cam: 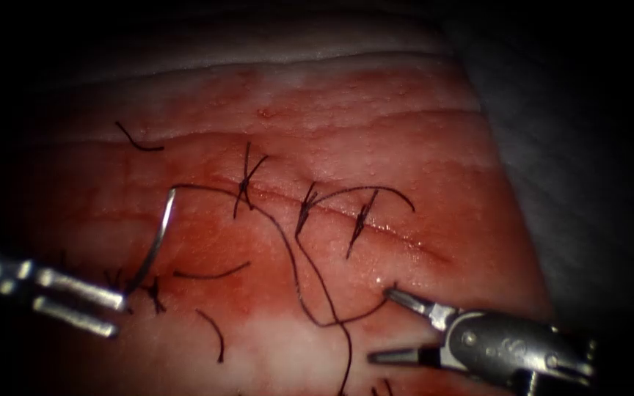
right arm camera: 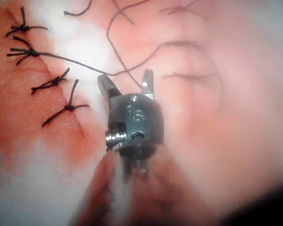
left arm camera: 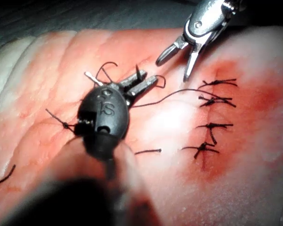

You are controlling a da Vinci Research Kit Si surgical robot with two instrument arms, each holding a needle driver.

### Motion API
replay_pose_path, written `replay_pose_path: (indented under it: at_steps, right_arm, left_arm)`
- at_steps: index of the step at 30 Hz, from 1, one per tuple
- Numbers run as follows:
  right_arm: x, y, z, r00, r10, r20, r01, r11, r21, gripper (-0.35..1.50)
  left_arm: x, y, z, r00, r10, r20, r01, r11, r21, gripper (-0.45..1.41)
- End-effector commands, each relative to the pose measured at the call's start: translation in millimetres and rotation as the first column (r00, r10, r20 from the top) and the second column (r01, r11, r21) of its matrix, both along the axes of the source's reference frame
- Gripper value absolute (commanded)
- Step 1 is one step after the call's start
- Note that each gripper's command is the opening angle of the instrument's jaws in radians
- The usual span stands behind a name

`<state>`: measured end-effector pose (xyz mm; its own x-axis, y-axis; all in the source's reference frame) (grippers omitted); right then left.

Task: Wound Closure
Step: Use the right gripper to pull the suture through the tissue until a short tail remains.

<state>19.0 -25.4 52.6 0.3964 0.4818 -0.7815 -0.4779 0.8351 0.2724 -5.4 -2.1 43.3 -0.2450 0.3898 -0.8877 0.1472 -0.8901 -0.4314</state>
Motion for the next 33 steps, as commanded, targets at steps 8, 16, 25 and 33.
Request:
replay_pose_path:
  at_steps: [8,16,25,33]
  right_arm:
    - [0.3,1.4,5.6,0.997,-0.043,0.062,0.047,0.997,-0.058,0.98]
    - [0.0,0.3,4.3,0.99,-0.081,0.118,0.084,0.996,-0.024,-0.35]
    - [1.9,-3.4,-1.7,0.996,-0.066,0.065,0.062,0.996,0.063,-0.35]
    - [3.9,-6.1,-6.3,0.995,-0.088,0.043,0.084,0.992,0.093,-0.35]
  left_arm:
    - [-0.5,0.3,0.7,1.0,-0.007,-0.004,0.007,1.0,-0.004,-0.45]
    - [-0.2,0.8,1.5,1.0,-0.015,-0.004,0.015,1.0,0.0,-0.45]
    - [0.3,1.6,2.7,1.0,-0.019,-0.01,0.019,1.0,0.005,-0.45]
    - [0.9,2.3,4.3,0.999,-0.03,-0.029,0.03,1.0,0.005,-0.45]
